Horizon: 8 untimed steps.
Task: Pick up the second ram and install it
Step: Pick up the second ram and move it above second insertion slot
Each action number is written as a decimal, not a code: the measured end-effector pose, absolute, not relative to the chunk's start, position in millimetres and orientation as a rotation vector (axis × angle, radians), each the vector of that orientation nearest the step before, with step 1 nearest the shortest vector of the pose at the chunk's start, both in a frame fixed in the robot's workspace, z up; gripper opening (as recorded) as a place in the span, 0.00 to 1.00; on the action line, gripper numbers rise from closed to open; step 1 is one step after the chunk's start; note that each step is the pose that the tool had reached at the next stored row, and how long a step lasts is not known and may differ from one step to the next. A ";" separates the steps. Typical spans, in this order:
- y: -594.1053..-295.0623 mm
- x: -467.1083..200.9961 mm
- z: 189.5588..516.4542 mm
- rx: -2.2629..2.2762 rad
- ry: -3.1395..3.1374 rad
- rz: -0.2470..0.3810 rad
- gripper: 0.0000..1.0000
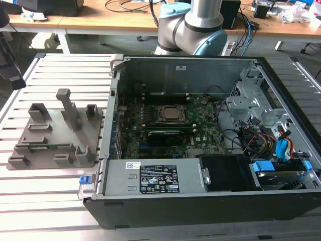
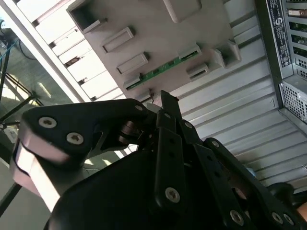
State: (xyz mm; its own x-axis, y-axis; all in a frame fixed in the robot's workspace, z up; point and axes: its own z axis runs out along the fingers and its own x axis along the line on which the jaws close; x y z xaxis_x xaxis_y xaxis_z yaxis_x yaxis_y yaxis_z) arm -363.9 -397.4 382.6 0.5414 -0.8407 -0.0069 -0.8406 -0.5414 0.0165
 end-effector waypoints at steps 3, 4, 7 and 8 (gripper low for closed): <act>-397.4 -363.9 382.6 2.768 -1.463 -0.022 0.11; -397.4 -363.9 382.6 2.773 -1.451 -0.022 0.11; -397.4 -363.9 382.6 2.810 -1.378 -0.021 0.11; -397.4 -363.9 382.6 2.818 -1.362 -0.021 0.11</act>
